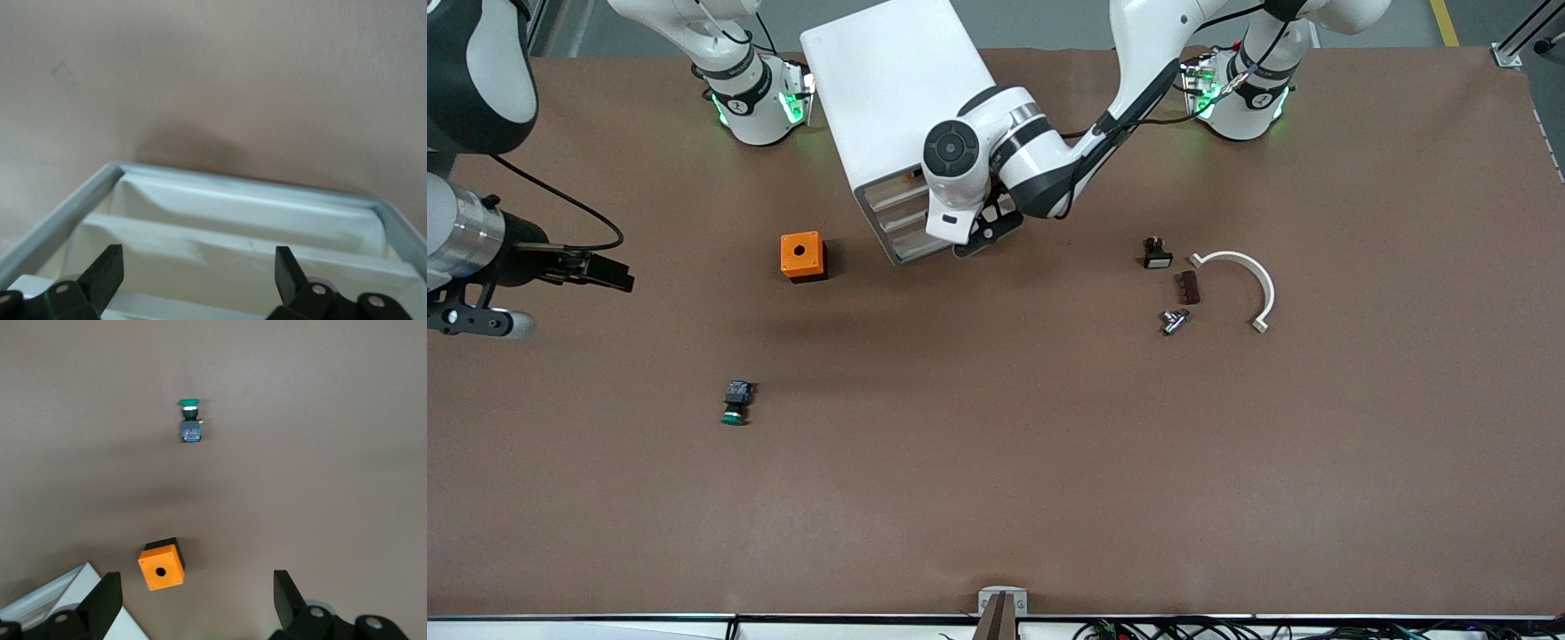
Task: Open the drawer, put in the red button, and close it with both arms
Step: 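Push the drawer shut with the left gripper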
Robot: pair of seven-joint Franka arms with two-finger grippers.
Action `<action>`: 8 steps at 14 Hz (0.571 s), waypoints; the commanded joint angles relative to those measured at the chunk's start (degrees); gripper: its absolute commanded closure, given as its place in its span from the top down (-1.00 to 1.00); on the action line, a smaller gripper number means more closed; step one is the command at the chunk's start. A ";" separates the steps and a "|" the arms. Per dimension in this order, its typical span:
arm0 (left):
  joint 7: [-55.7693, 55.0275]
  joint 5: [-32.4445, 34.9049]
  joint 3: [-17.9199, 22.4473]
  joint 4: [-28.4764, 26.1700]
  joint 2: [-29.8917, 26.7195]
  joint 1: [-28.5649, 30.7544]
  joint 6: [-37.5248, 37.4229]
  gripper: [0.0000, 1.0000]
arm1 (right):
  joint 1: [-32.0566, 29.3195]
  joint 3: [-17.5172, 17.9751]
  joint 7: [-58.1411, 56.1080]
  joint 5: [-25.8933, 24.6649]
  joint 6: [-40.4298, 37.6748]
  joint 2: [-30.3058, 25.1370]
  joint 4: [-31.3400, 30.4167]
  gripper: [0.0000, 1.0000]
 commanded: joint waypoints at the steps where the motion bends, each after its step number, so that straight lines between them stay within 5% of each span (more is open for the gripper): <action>1: -1.41 -0.84 -0.62 -0.69 -1.06 0.30 -0.70 1.00 | -2.19 1.19 -3.83 -1.45 -0.75 -0.20 0.75 1.00; 4: 0.34 0.56 0.77 -0.08 -3.95 3.79 -4.73 1.00 | -3.25 1.19 -5.70 -1.45 -0.66 -0.02 1.54 1.00; 8: 6.39 3.46 0.96 1.33 -10.98 17.84 -7.55 1.00 | -3.78 1.54 -6.05 -1.36 -1.36 0.07 2.95 1.00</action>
